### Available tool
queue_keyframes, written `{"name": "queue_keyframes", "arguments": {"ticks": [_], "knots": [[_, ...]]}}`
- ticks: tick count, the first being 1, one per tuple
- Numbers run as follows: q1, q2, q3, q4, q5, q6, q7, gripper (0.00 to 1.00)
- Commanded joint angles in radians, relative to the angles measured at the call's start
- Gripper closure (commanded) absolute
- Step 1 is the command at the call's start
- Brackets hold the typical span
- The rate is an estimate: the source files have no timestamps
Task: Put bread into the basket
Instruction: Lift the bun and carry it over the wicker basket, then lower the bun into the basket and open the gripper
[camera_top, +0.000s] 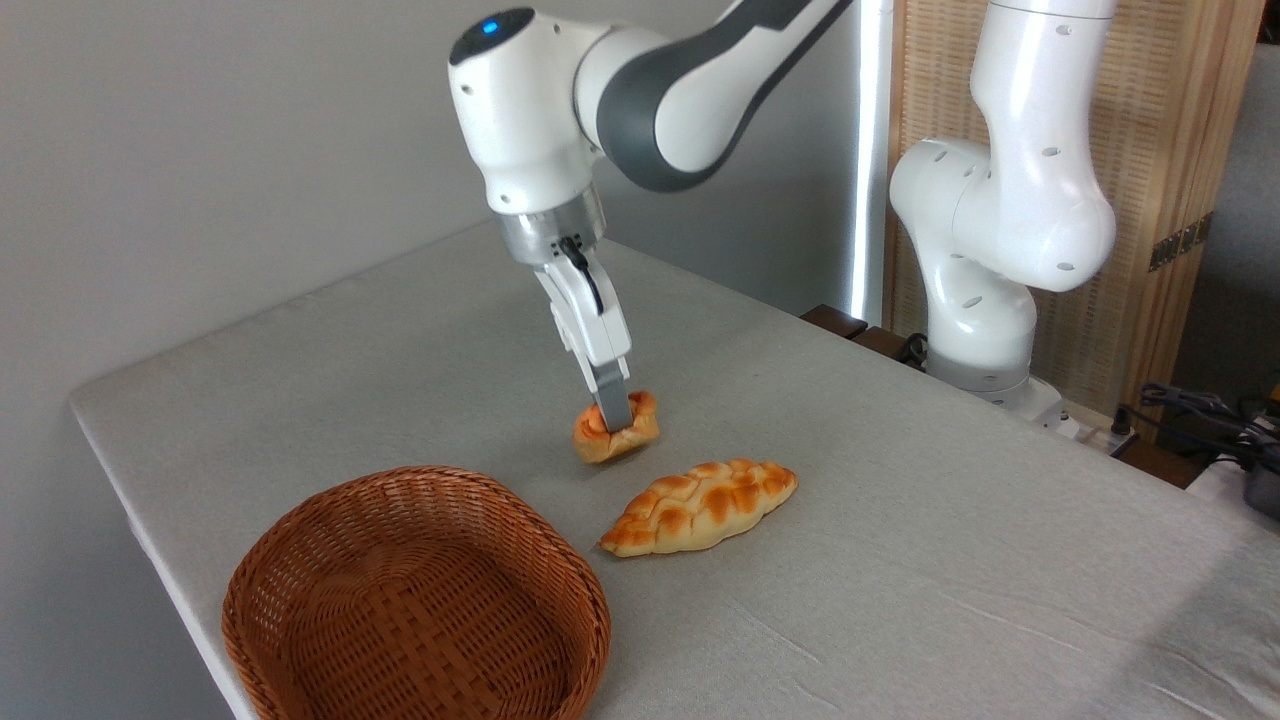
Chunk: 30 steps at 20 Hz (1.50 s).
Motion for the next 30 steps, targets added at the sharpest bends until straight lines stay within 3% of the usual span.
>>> {"name": "queue_keyframes", "arguments": {"ticks": [1,8,10,13,16,18,20,21,22,23,30], "knots": [[-0.003,0.008,0.066,0.167,0.0,-0.138,0.02,0.93],[0.005,0.202,0.108,0.509,-0.001,-0.147,0.011,0.88],[0.026,0.26,0.108,0.556,0.011,-0.117,0.016,0.88],[0.028,0.337,0.094,0.569,0.078,0.009,0.009,0.88],[0.028,0.383,0.09,0.567,0.082,0.113,0.02,0.83],[0.03,0.409,0.084,0.566,0.1,0.14,0.035,0.52],[0.033,0.426,0.071,0.564,0.158,0.154,0.051,0.24],[0.033,0.428,0.07,0.564,0.175,0.154,0.052,0.2],[0.034,0.428,0.068,0.563,0.178,0.154,0.052,0.07],[0.034,0.428,0.068,0.563,0.177,0.154,0.051,0.0],[0.034,0.425,0.024,0.564,0.151,0.154,0.019,0.0]]}}
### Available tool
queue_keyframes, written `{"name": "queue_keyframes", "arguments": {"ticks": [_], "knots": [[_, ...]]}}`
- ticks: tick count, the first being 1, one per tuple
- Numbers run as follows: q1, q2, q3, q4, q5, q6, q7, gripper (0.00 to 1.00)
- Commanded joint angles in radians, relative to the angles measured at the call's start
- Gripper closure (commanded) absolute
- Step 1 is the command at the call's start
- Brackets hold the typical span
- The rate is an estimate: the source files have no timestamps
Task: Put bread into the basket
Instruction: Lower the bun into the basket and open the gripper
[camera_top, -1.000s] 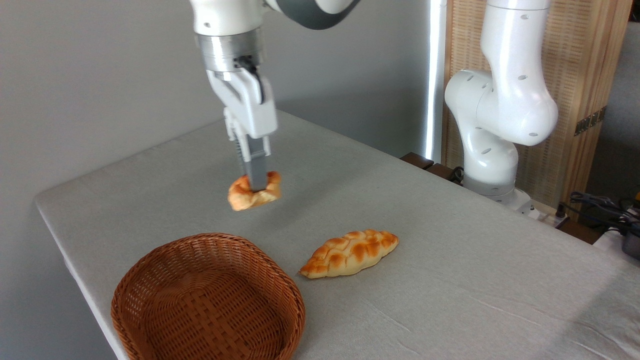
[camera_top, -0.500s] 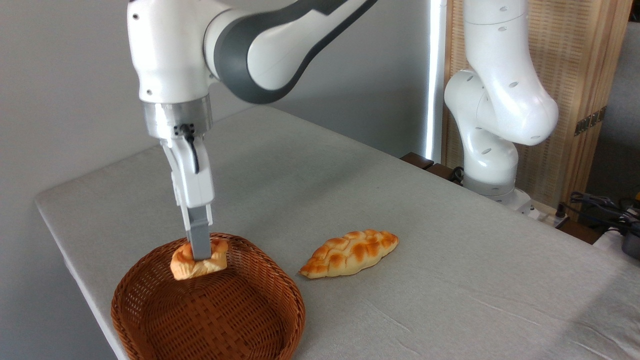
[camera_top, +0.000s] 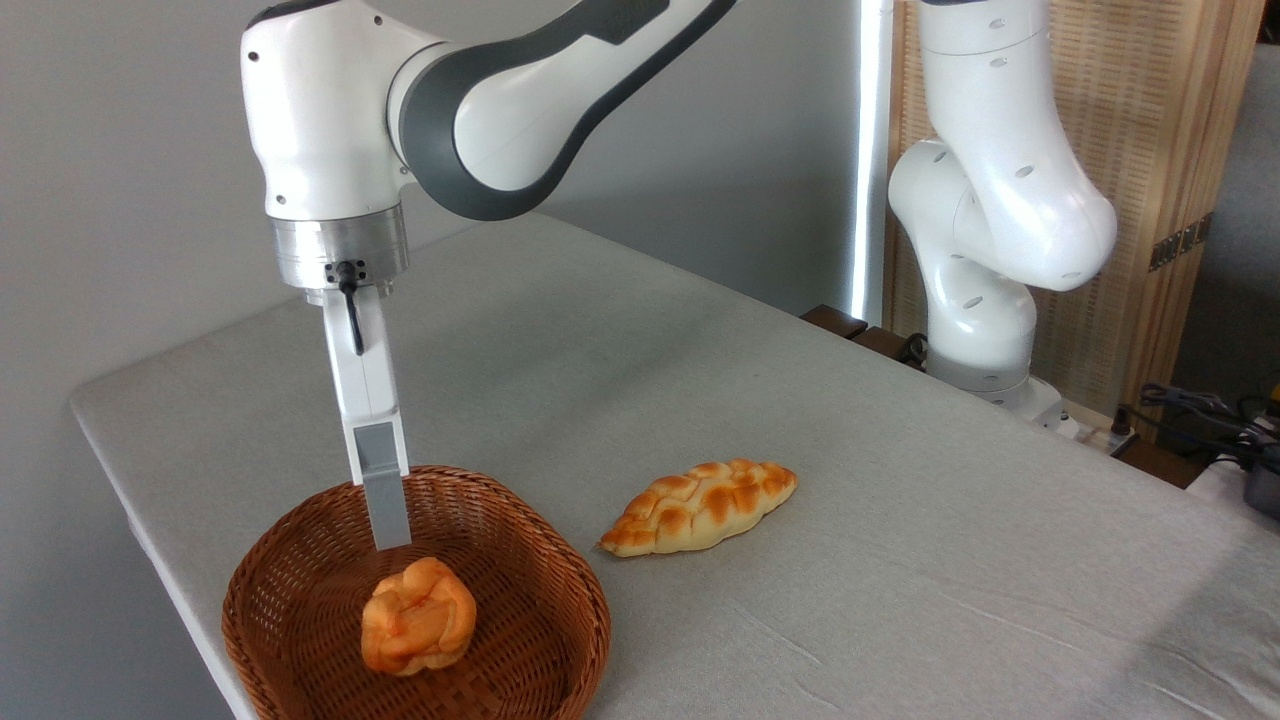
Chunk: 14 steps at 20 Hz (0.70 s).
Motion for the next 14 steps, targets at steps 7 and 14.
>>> {"name": "queue_keyframes", "arguments": {"ticks": [7,14], "knots": [[0.198,-0.135,-0.119,0.028,-0.167,-0.133,-0.016,0.0],[0.254,-0.212,-0.139,0.099,-0.161,-0.427,-0.205,0.0]]}}
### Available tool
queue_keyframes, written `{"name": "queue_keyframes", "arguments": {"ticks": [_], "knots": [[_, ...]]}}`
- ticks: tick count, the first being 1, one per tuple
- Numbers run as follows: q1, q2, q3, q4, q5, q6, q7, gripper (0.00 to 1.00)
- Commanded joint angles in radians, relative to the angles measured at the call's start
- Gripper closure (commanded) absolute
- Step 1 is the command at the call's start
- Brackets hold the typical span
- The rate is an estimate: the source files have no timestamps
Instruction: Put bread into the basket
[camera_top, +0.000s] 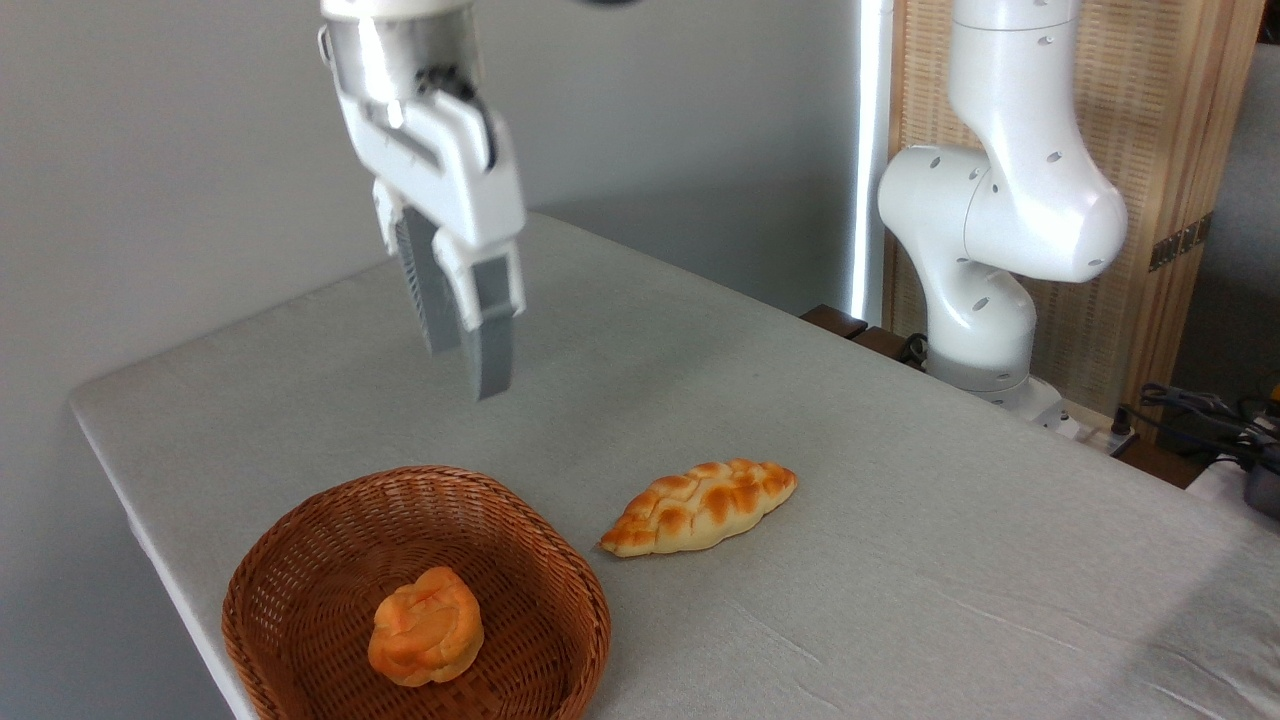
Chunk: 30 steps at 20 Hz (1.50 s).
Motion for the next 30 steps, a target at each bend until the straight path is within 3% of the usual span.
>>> {"name": "queue_keyframes", "arguments": {"ticks": [1,3,10,30], "knots": [[-0.015,-0.007,0.042,0.009,-0.002,-0.049,-0.069,0.0],[-0.05,-0.013,0.095,0.009,-0.004,-0.062,-0.035,0.0],[-0.055,-0.018,0.14,0.009,-0.002,-0.063,-0.012,0.0],[-0.085,-0.018,0.168,0.009,-0.004,-0.064,-0.012,0.0]]}}
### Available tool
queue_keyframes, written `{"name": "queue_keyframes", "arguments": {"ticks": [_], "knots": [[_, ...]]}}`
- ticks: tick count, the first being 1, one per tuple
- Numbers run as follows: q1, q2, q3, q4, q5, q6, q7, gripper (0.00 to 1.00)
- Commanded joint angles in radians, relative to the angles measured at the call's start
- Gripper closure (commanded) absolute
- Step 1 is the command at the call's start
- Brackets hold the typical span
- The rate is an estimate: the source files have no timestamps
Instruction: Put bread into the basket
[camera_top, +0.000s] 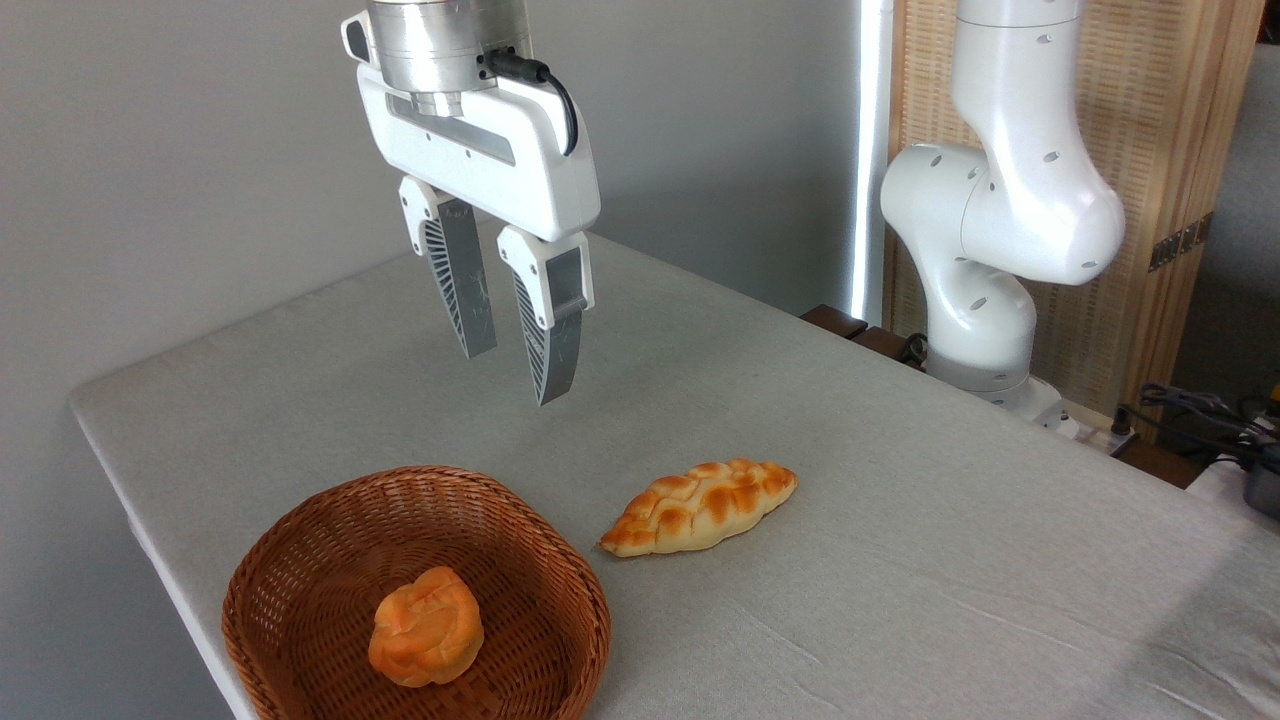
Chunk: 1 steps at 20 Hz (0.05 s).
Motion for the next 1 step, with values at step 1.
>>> {"name": "queue_keyframes", "arguments": {"ticks": [1], "knots": [[-0.018,-0.007,0.026,0.008,-0.004,-0.023,0.012,0.0]]}}
